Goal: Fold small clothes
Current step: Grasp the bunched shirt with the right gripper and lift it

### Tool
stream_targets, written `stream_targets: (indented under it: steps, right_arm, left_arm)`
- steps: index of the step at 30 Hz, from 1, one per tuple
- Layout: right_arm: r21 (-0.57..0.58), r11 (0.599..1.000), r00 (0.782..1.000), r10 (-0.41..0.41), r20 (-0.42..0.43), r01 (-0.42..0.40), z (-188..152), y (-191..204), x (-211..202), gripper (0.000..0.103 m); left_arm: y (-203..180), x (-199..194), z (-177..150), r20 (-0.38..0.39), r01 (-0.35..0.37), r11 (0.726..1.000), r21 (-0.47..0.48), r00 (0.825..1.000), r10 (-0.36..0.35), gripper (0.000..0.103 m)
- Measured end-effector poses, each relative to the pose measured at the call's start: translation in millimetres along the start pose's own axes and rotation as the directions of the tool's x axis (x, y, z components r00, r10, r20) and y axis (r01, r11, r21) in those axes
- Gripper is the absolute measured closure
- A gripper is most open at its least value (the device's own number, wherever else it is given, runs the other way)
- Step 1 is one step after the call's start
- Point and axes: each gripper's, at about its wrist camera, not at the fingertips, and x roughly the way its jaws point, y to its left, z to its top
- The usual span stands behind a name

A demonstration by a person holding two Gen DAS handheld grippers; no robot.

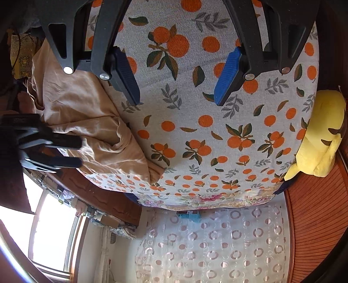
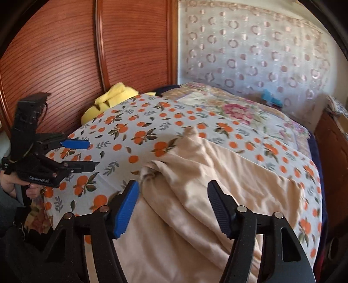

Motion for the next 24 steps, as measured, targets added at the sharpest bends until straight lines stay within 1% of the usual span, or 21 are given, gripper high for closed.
stream_targets:
  steps: [3,6,7,8,9,10,11,12,13,14,17,20,22,24]
  right_arm:
    - [-0.044,0.999,0.999,-0.016,-0.049,0.014,12,2,27,0.051]
    - [-0.104,0.994,0.993,-0.054,-0.104,0.043,17,8,53,0.059]
    - [-0.130,0.990,0.990,-0.070,-0.122,0.054,17,8,62,0.064]
    - [-0.157,0.985,0.986,-0.089,-0.138,0.068,16,9,70,0.070]
    - [-0.181,0.980,0.983,-0.114,-0.144,0.087,15,7,74,0.086]
    - [-0.188,0.976,0.980,-0.135,-0.144,0.107,19,6,79,0.098]
    - [-0.179,0.978,0.981,-0.130,-0.141,0.104,21,2,78,0.098]
    - [-0.162,0.983,0.986,-0.109,-0.128,0.087,23,-3,73,0.100]
    - [-0.146,0.987,0.990,-0.090,-0.105,0.074,24,-9,64,0.100]
    - [-0.130,0.989,0.993,-0.087,-0.078,0.076,28,-14,58,0.100]
    - [-0.064,0.994,0.995,-0.093,-0.021,0.091,37,-47,27,0.100]
    - [0.016,0.986,0.986,-0.169,0.003,0.168,47,-94,3,0.100]
    - [0.080,0.975,0.978,-0.209,-0.009,0.209,49,-127,-5,0.100]
    - [0.134,0.958,0.967,-0.250,-0.039,0.253,52,-157,-4,0.100]
  left_arm:
    - [-1,-4,0,0.008,0.003,1.000,0.000,1.000,-0.003,0.032]
    - [-2,-5,-1,0.007,0.006,1.000,0.002,1.000,-0.006,0.032]
    - [-2,-5,-2,0.005,0.007,1.000,0.001,1.000,-0.007,0.032]
    - [-2,-4,-2,0.003,0.007,1.000,0.001,1.000,-0.007,0.031]
    - [-2,-4,-3,0.002,0.008,1.000,0.001,1.000,-0.008,0.032]
    - [-3,-4,-3,0.001,0.009,1.000,0.001,1.000,-0.009,0.031]
    - [-4,-4,-4,0.001,0.012,1.000,0.000,1.000,-0.012,0.031]
    - [-6,-5,-5,0.001,0.018,1.000,0.002,1.000,-0.018,0.031]
    - [-7,-5,-5,0.002,0.021,1.000,0.004,1.000,-0.021,0.031]
    - [-9,-5,-5,0.003,0.023,1.000,0.009,1.000,-0.023,0.031]
    - [-17,-7,-4,0.009,0.034,0.999,0.023,0.999,-0.035,0.031]
    - [-27,-9,0,0.020,0.050,0.998,0.040,0.999,-0.051,0.031]
    - [-34,-11,1,0.024,0.059,0.997,0.051,0.998,-0.060,0.031]
    - [-41,-12,2,0.026,0.066,0.996,0.065,0.997,-0.067,0.031]
